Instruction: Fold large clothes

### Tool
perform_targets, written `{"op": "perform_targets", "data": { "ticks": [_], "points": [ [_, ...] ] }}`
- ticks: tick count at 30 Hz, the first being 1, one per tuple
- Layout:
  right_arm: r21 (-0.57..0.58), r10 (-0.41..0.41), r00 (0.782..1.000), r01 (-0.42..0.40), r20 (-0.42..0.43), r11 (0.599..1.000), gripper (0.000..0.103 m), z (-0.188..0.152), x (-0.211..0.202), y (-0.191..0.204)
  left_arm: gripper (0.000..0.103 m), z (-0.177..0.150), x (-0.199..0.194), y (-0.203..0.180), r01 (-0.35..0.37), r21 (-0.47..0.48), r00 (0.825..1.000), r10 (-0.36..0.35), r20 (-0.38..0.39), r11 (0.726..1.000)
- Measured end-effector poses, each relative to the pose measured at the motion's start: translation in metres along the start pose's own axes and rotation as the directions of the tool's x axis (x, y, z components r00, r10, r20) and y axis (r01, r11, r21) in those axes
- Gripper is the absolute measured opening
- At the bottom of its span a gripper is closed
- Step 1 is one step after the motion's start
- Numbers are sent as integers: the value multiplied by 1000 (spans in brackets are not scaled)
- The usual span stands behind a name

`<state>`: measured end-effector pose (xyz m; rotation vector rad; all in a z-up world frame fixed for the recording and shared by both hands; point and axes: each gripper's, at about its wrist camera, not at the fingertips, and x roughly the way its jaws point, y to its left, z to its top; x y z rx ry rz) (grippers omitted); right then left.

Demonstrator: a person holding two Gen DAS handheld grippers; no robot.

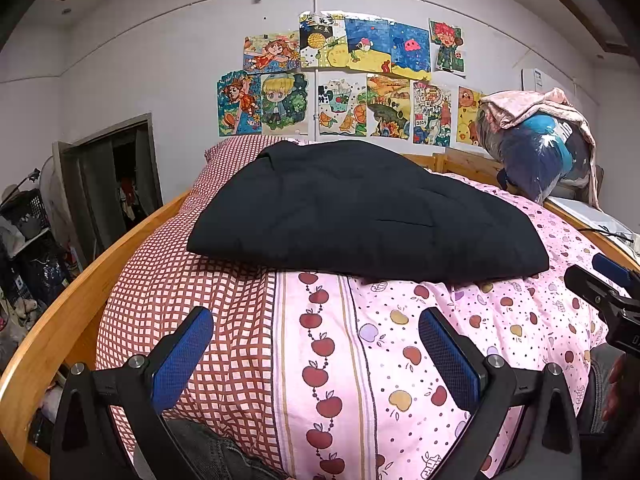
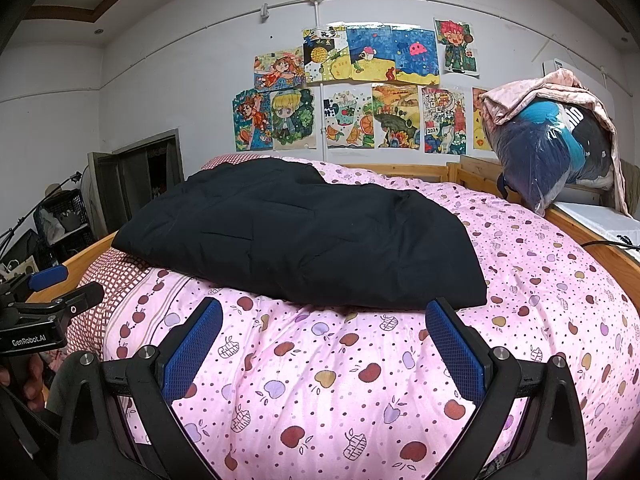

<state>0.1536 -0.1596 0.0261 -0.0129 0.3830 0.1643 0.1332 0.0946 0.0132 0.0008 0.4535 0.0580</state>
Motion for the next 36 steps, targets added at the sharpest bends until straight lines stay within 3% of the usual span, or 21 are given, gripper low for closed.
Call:
{"op": "perform_targets", "data": {
  "ticks": [36],
  "points": [
    [1, -1, 1000, 1, -1, 1000, 100, 0, 0, 1, 103, -1, 0, 2, 1, 3, 1000, -1, -2, 1000]
  ]
}}
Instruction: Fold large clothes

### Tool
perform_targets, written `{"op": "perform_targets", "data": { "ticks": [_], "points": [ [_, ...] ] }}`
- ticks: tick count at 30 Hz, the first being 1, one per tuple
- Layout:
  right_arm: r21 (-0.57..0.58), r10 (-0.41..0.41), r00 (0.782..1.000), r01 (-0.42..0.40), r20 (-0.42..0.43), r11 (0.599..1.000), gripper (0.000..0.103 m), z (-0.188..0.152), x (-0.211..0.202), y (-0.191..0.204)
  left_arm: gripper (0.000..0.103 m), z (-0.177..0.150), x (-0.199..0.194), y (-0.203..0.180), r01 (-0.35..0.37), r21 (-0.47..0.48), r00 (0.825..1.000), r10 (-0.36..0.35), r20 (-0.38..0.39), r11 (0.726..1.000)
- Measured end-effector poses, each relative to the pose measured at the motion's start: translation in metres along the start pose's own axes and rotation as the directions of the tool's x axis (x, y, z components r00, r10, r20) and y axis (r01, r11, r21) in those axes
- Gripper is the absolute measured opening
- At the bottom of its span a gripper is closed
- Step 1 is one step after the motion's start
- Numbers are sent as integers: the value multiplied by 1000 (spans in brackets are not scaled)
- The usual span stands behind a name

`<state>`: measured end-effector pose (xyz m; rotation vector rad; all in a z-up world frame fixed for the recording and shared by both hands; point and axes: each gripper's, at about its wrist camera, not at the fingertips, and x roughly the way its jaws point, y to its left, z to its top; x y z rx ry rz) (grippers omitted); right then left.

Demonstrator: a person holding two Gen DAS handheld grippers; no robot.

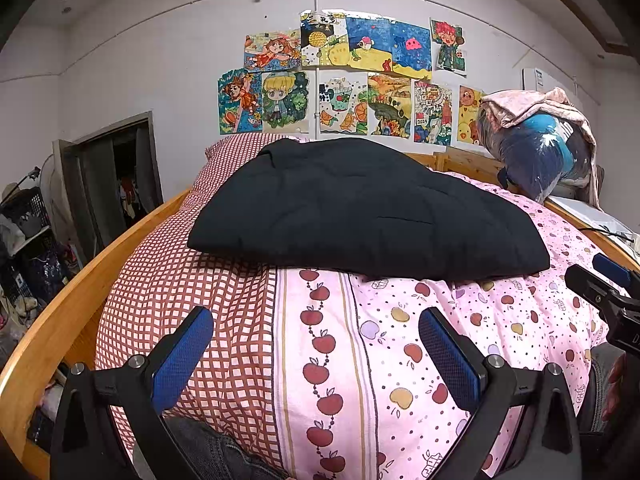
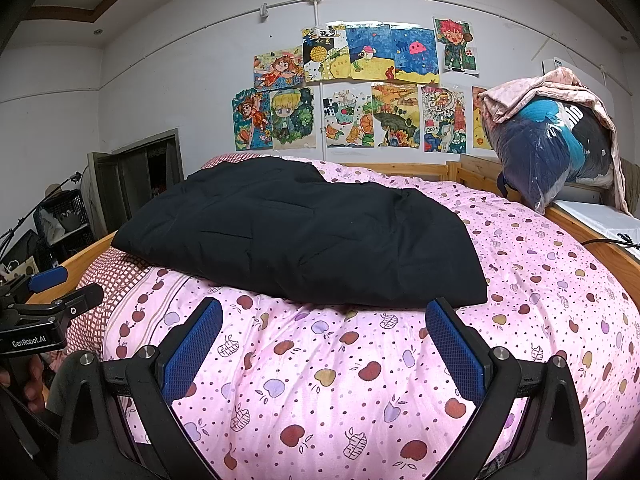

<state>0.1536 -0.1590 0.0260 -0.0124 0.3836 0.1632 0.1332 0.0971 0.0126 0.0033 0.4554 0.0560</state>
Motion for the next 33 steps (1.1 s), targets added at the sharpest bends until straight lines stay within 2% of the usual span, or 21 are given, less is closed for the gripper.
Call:
{"op": "perform_targets", "data": {
  "ticks": [33],
  "points": [
    [1, 0, 1000, 0, -1, 1000, 100, 0, 0, 0, 103, -5, 3, 3, 4, 6, 1000, -4, -7, 1000]
  ]
}}
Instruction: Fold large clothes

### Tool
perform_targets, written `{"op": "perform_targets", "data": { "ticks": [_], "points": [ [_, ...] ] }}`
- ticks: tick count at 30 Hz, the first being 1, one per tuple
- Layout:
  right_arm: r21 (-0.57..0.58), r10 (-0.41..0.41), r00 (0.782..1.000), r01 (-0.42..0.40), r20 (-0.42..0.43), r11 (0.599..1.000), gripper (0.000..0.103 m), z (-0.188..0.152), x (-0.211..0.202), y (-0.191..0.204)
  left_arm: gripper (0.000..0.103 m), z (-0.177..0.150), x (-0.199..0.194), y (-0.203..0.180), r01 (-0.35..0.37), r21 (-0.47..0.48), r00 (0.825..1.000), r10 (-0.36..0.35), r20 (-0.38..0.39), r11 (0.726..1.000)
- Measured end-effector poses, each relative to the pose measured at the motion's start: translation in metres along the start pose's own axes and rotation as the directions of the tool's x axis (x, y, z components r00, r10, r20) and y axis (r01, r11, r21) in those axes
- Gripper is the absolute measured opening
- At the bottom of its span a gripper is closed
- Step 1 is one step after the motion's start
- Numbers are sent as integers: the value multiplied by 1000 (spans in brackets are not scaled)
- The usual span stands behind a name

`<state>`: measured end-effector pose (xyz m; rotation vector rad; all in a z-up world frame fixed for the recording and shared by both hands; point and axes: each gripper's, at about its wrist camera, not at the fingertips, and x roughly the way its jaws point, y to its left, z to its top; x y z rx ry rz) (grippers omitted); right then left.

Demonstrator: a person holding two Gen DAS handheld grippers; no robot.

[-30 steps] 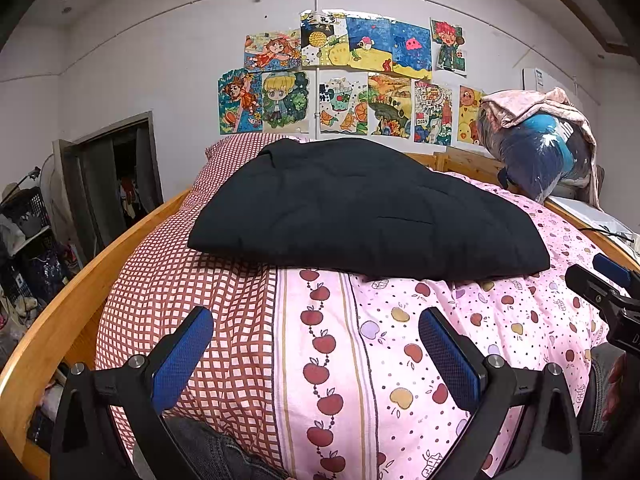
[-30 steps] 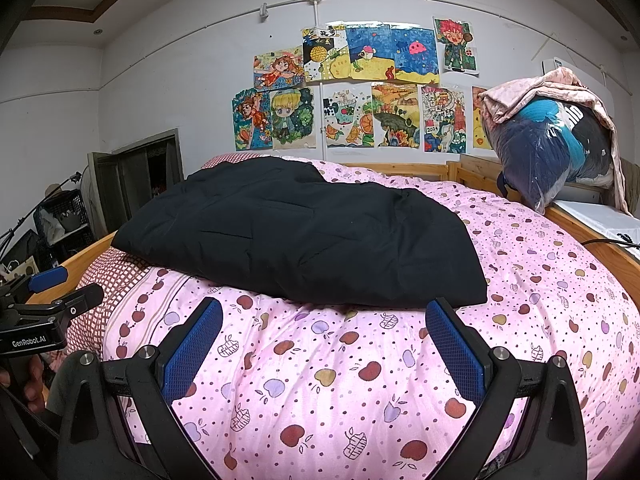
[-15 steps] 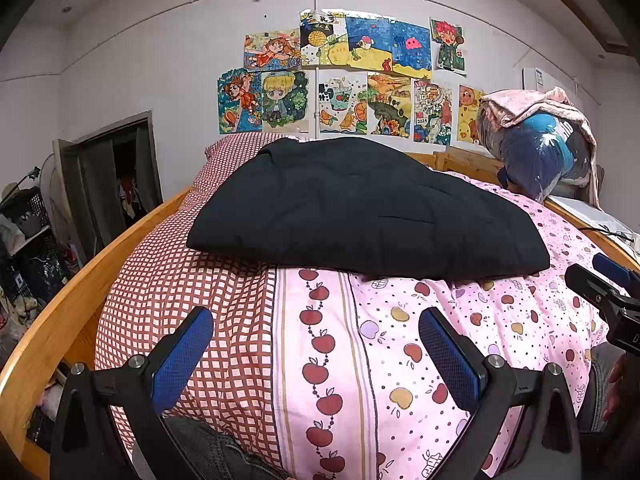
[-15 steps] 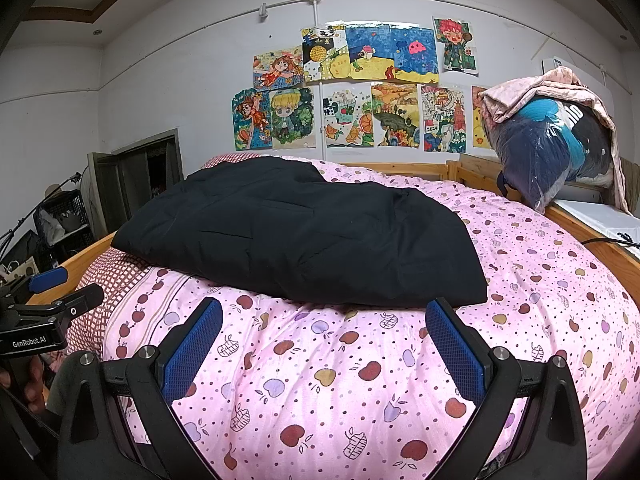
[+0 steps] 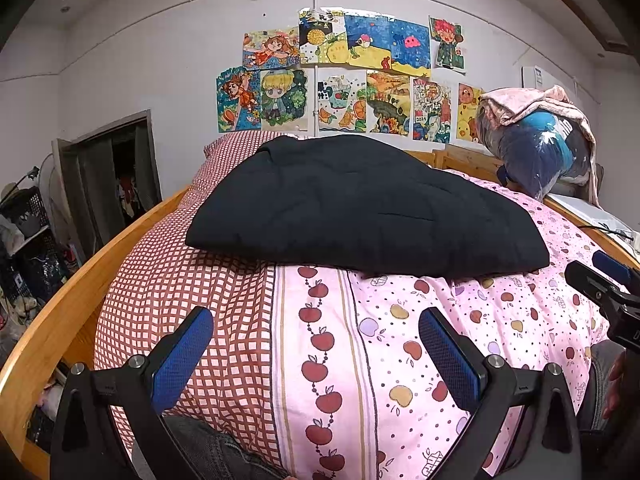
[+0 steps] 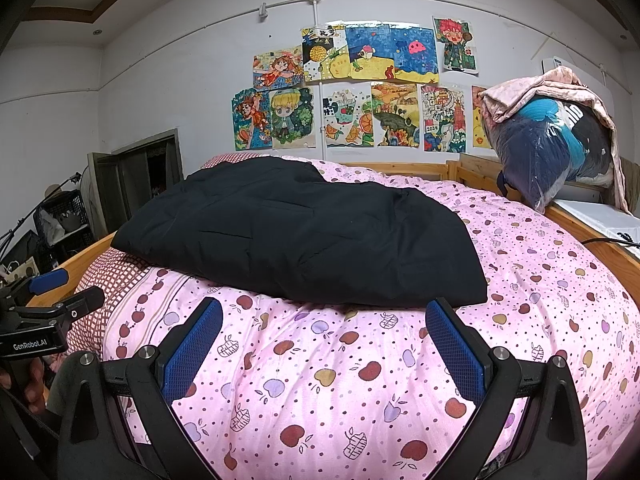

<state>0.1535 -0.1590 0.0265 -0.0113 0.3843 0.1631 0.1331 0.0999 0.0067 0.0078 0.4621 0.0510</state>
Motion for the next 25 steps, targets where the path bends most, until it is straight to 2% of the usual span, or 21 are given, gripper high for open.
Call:
{"op": "perform_targets", "data": {
  "ticks": [7, 13, 25],
  "points": [
    [1, 0, 1000, 0, 0, 1000, 100, 0, 0, 0, 103, 0, -1, -1, 3, 1, 1000, -3, -2, 1000],
    [1, -1, 1000, 1, 0, 1000, 100, 0, 0, 0, 103, -1, 4, 1, 44, -22, 998, -44, -37, 999],
    [3, 0, 1000, 0, -2, 1000, 100, 0, 0, 0, 103, -1, 6, 2, 23, -6, 999, -23, -46, 1000]
  ]
}}
